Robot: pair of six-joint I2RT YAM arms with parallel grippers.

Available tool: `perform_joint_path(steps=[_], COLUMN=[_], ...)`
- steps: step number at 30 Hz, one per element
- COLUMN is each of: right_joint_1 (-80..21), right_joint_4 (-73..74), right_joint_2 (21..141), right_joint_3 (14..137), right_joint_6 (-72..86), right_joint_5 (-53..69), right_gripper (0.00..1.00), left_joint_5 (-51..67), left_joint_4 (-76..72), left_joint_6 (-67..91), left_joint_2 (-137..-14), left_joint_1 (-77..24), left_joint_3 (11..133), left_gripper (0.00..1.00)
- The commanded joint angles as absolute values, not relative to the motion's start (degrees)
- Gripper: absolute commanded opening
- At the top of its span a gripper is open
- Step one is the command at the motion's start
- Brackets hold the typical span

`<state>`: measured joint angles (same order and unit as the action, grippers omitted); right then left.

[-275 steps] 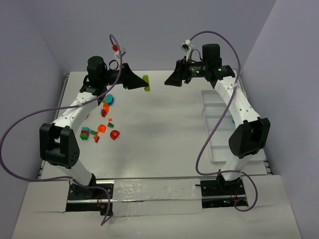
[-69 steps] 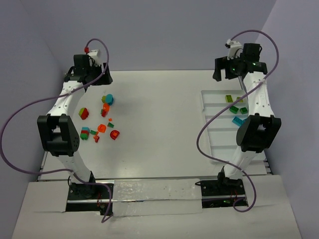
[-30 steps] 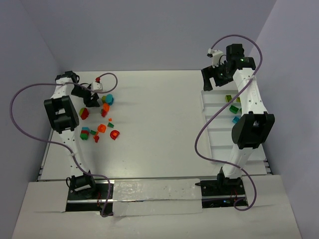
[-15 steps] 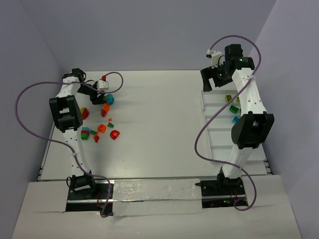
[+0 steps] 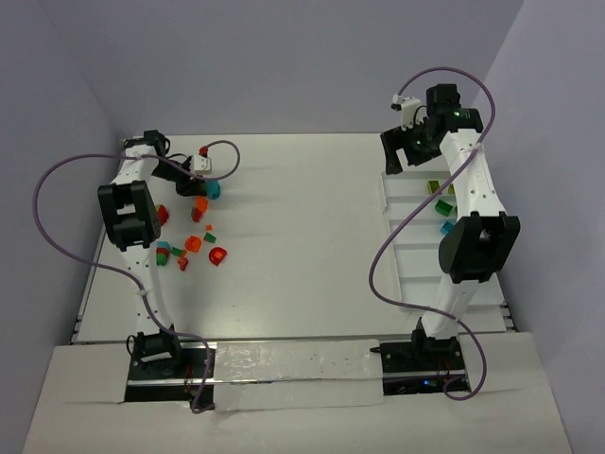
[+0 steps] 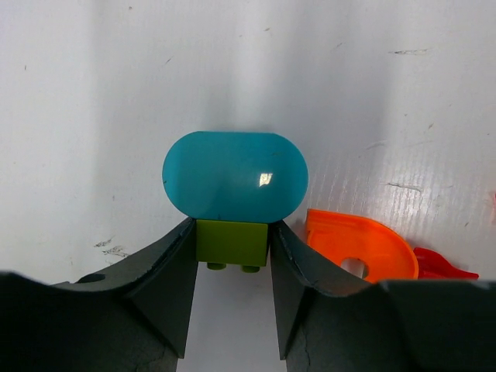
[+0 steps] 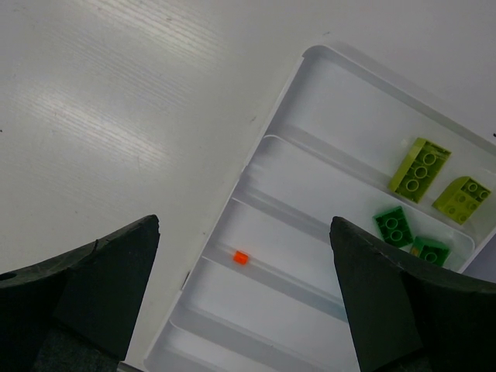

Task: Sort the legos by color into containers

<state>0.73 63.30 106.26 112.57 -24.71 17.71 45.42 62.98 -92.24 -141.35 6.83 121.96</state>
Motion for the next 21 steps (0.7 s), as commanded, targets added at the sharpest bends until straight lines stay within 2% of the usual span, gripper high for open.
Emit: perform_joint_path(steps=[1,3,8,14,21], right_joint_1=[0.3,-0.8,-1.6,-1.7,-2.5], right_joint_4=[63.6,62.4,59.1,54.7,53.0], right_joint_2=[106.1,105.3,103.5,101.7,103.0], right_joint_3=[114.7,114.7,114.4,112.3,110.8], right_joint_6=[-24.1,-22.9,-18.4,-11.5,-5.9], right_joint_5=[19.7,21.1,24.9,34.5,46.2], right_gripper=[0.96,0.95,0.95,0.95,0.98], left_joint_5=[45.4,45.4,46.1,47.8,50.1], left_joint_4=[63.9,63.1,59.5,46.2,24.1], left_joint_6=[-92.1,-91.0,-86.5,-73.9,-51.3], left_joint_2=[-139.8,-139.2,-136.6,-127.4,-111.9], left_joint_1=[6.5,6.2,4.3,-1.2,-10.5], left_joint_3=[120.2,119.6,119.1,115.9,101.5], left_gripper=[0.43,0.39,0.17,0.0,0.0])
